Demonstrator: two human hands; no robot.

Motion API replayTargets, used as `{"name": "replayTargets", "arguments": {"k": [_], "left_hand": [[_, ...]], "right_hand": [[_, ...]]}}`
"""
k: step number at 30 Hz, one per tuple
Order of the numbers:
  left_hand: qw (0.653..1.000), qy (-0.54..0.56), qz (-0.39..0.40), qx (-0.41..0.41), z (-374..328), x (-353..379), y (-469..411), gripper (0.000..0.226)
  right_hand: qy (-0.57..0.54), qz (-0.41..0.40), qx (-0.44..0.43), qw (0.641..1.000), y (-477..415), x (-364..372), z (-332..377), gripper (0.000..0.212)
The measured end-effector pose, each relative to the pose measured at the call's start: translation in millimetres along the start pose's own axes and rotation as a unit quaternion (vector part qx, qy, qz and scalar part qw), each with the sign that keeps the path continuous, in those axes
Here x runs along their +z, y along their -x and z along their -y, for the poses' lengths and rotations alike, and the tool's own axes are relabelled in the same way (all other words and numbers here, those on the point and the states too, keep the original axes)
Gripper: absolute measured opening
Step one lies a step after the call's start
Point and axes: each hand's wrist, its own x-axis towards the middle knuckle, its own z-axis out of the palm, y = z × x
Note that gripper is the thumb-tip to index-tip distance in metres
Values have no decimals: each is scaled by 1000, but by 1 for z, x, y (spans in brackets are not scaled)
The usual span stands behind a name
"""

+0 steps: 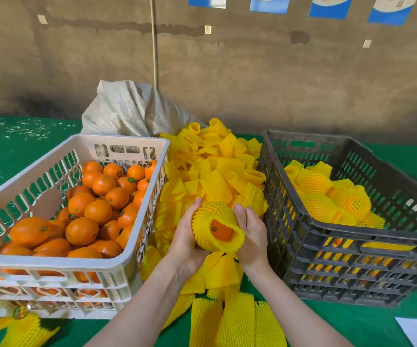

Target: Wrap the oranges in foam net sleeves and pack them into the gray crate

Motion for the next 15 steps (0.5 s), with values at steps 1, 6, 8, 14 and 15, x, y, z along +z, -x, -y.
{"name": "replayTargets", "arguments": {"k": [1,6,8,14,15], "left_hand": [[1000,-13,-12,4,-1,0,0,27],[989,-125,-56,51,-8,-2,-4,22],[982,-172,-58,59,-11,0,-5,26],[962,-212,-133,111,-3,14,-12,38],[957,-212,-153,125,0,14,-12,39]], "right_hand": [[16,8,18,1000,-1,2,0,39],[-118,120,264,950,-14,-4,7,46],[-152,149,311,926,-20,-5,11,52],[-242,48,260,934,-22,4,10,21],[-246,24,257,934,-23,4,10,24]]}}
